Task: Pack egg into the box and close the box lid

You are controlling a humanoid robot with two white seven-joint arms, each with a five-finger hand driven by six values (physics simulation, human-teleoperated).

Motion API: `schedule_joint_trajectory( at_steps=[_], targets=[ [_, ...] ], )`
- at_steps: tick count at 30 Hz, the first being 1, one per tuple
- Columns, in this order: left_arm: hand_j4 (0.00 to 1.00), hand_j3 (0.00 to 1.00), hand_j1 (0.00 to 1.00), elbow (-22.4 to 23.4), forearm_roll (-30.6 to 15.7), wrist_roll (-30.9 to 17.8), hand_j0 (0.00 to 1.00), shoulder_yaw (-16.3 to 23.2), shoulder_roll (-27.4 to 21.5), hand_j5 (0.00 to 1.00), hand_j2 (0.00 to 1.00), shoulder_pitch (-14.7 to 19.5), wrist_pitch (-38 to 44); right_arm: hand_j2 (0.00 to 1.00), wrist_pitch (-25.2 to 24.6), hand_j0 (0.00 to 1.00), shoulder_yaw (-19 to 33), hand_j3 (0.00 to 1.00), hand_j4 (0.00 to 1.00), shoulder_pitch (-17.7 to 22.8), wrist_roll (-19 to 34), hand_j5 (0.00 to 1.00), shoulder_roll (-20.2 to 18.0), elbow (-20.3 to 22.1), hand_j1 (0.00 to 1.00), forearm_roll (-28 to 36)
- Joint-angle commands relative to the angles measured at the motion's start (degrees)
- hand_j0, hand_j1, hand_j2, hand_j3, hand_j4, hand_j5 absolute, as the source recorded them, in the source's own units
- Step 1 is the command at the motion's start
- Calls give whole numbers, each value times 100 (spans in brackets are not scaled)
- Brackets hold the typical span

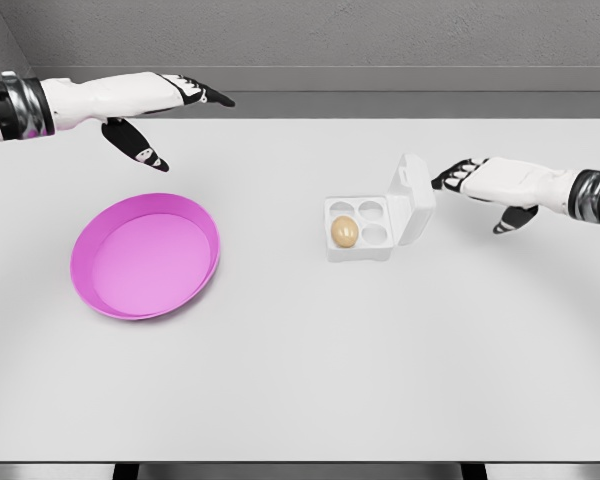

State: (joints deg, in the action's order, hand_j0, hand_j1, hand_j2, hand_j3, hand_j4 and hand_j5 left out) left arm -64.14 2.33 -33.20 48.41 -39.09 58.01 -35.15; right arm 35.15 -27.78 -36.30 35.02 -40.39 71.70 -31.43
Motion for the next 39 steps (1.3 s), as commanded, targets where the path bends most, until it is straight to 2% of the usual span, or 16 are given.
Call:
schedule_joint_trajectory(
  at_steps=[1, 15, 17, 19, 20, 21, 23, 26, 28, 30, 35, 39],
  targets=[
    [100, 100, 100, 16, -39, -3, 100, -7, -3, 100, 100, 0, 15, 100, -15, 100, 9, 100, 100, 0, -2, 100, -13, 37, 100, 128],
    [100, 100, 100, 139, -39, 6, 100, -16, -20, 100, 100, 0, 15, 100, -15, 100, 9, 100, 100, 62, -2, 100, -13, 485, 100, 260],
    [100, 100, 100, 490, -180, 6, 100, -78, -3, 100, 100, -26, 15, 100, -15, 100, 18, 100, 100, 70, -2, 100, -13, 503, 100, 260],
    [100, 100, 100, 1430, -636, 6, 100, -95, 41, 100, 100, -35, 15, 100, -15, 100, 281, 100, 100, 70, -2, 100, -39, 459, 100, 365],
    [100, 100, 100, 1747, -716, 6, 100, -236, 50, 100, 100, -35, 15, 100, -15, 100, 509, 100, 100, 79, -2, 100, -57, 345, 100, 541],
    [100, 100, 100, 1923, -707, 6, 100, -280, 50, 100, 100, -35, 15, 100, -15, 100, 756, 100, 100, 105, -2, 100, -57, 81, 100, 699],
    [100, 100, 100, 1958, -707, -3, 100, -280, 50, 100, 100, -35, 15, 100, -15, 100, 1072, 100, 100, 105, -2, 100, -57, -271, 100, 761],
    [100, 100, 100, 2002, -698, -3, 100, -271, 331, 100, 100, -88, 15, 100, -15, 100, 1037, 100, 100, 132, -2, 100, -57, -262, 100, 761],
    [100, 100, 100, 2248, -707, -3, 100, -271, 349, 100, 100, -114, 15, 100, -15, 100, 1011, 100, 100, 141, -2, 100, -57, -262, 100, 761],
    [100, 100, 100, 2266, -716, 6, 100, -271, 349, 100, 100, -114, 15, 100, -15, 100, 888, 100, 100, 141, -2, 100, -57, -297, 100, 665],
    [100, 100, 100, 2266, -716, 6, 100, -280, 340, 100, 100, -114, 15, 100, -15, 100, 422, 100, 100, 132, -2, 100, -57, -341, 100, -109],
    [100, 100, 100, 2266, -716, 6, 100, -280, 331, 100, 100, -114, 15, 100, -15, 100, 343, 100, 100, 132, -2, 100, -57, -324, 100, -126]
  ],
)
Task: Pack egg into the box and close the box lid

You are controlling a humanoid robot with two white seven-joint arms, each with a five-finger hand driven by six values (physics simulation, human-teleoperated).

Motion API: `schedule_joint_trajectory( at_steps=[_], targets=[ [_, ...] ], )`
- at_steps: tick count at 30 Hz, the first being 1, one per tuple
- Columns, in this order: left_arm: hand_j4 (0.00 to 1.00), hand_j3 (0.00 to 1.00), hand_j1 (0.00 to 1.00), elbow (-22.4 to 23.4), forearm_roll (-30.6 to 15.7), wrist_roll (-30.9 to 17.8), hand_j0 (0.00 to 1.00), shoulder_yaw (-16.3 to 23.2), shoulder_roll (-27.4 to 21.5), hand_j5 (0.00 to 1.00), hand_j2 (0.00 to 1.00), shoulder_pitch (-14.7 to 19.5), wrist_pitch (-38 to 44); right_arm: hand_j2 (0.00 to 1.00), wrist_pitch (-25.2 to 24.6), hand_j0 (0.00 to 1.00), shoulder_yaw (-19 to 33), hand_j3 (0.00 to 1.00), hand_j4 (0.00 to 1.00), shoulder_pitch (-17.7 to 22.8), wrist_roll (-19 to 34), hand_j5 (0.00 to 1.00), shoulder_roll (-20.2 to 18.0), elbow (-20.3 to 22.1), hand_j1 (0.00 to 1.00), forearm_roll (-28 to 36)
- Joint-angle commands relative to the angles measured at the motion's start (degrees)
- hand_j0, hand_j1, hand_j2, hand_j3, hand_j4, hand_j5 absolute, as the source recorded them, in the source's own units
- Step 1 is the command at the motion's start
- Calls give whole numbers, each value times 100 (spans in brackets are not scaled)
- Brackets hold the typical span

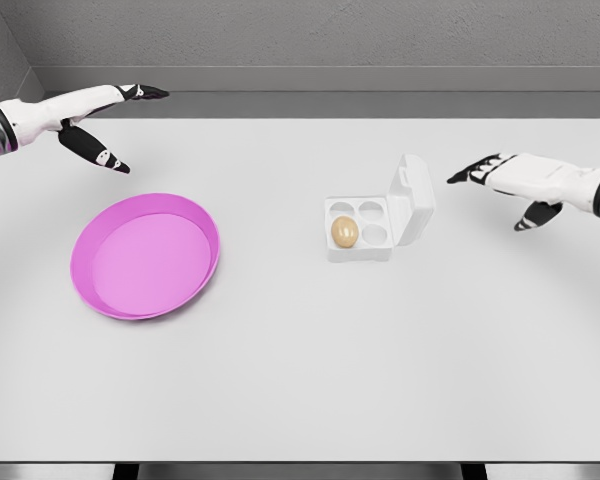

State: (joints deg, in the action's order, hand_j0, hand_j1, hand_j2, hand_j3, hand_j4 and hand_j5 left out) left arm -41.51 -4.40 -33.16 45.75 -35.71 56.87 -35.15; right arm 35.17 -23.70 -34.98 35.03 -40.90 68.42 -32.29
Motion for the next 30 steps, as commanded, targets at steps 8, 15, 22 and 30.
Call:
schedule_joint_trajectory(
  at_steps=[8, 15, 22, 30],
  targets=[
    [100, 100, 100, -6, -44, 2, 100, -75, -6, 100, 100, -35, 15, 100, -17, 100, -196, 100, 100, 9, -3, 100, 3, 347, 100, 21],
    [100, 100, 100, -6, -44, 2, 100, -75, -6, 100, 100, -44, 15, 100, -17, 100, -267, 100, 100, 53, -3, 100, 3, 567, 100, 38],
    [100, 100, 100, -6, -44, 2, 100, -66, -15, 100, 100, -44, 15, 100, -17, 100, -240, 100, 100, 114, -3, 100, -6, 664, 100, 170],
    [100, 100, 100, -6, -44, 2, 100, -66, -6, 100, 100, -44, 15, 100, -17, 100, -231, 100, 100, 211, -3, 100, -120, 989, 100, 425]
  ],
)
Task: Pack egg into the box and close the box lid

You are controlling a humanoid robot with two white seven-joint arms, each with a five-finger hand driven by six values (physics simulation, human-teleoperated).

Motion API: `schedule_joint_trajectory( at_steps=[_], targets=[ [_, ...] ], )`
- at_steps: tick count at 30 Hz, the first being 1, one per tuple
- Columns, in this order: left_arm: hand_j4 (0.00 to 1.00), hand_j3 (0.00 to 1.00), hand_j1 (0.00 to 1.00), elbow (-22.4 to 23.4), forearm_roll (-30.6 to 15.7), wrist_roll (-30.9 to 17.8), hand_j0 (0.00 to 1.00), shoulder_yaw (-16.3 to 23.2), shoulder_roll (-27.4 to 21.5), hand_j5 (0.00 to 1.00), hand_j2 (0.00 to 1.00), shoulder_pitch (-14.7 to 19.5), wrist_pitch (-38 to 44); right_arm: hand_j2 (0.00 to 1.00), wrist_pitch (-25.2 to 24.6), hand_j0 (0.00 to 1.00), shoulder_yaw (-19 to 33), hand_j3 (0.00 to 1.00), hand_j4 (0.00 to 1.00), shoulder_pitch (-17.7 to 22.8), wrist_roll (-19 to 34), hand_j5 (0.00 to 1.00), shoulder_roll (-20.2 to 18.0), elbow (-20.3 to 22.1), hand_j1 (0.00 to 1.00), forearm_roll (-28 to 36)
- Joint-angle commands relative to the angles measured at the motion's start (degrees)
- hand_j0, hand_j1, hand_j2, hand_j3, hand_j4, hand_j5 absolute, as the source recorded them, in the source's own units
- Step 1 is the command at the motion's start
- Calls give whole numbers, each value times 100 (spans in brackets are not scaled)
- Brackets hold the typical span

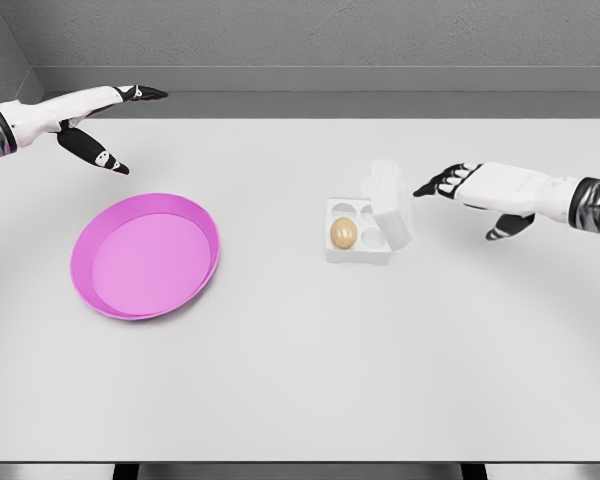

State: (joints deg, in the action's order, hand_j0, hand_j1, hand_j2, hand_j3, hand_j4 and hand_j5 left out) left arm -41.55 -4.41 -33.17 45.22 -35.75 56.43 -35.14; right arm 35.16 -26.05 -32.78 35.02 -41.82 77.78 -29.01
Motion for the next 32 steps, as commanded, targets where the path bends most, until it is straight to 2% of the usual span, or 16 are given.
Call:
schedule_joint_trajectory(
  at_steps=[1, 3, 8, 10, 11, 14, 32],
  targets=[
    [100, 100, 100, -2, -43, -6, 100, -13, 7, 100, 100, 0, 14, 100, -16, 100, 4, 100, 100, 0, -2, 100, -28, 150, 100, 115],
    [100, 100, 100, -2, -43, 3, 100, -13, -2, 100, 100, 0, 14, 100, -16, 100, 4, 100, 100, 88, -2, 100, -98, 335, 100, 300],
    [100, 100, 100, -2, -43, 3, 100, -13, -2, 100, 100, -9, 14, 100, -16, 100, 179, 100, 100, 97, -2, 100, -203, 326, 100, 897],
    [100, 100, 100, -2, -43, 3, 100, -13, -2, 100, 100, 0, 14, 100, -16, 100, 461, 100, 100, 132, -2, 100, -256, 185, 100, 1152],
    [100, 100, 100, -2, -43, 3, 100, -13, -2, 100, 100, 0, 14, 100, -16, 100, 557, 100, 100, 132, -2, 100, -256, -25, 100, 1275],
    [100, 100, 100, -2, -43, 3, 100, -13, -2, 100, 100, 0, 14, 100, -16, 100, 891, 100, 100, 132, -2, 100, -256, -386, 100, 1275],
    [100, 100, 100, -2, -43, 3, 100, -13, -19, 100, 100, 0, 14, 100, -16, 100, 891, 100, 100, 123, -2, 100, -230, -439, 100, 1275]
  ],
)
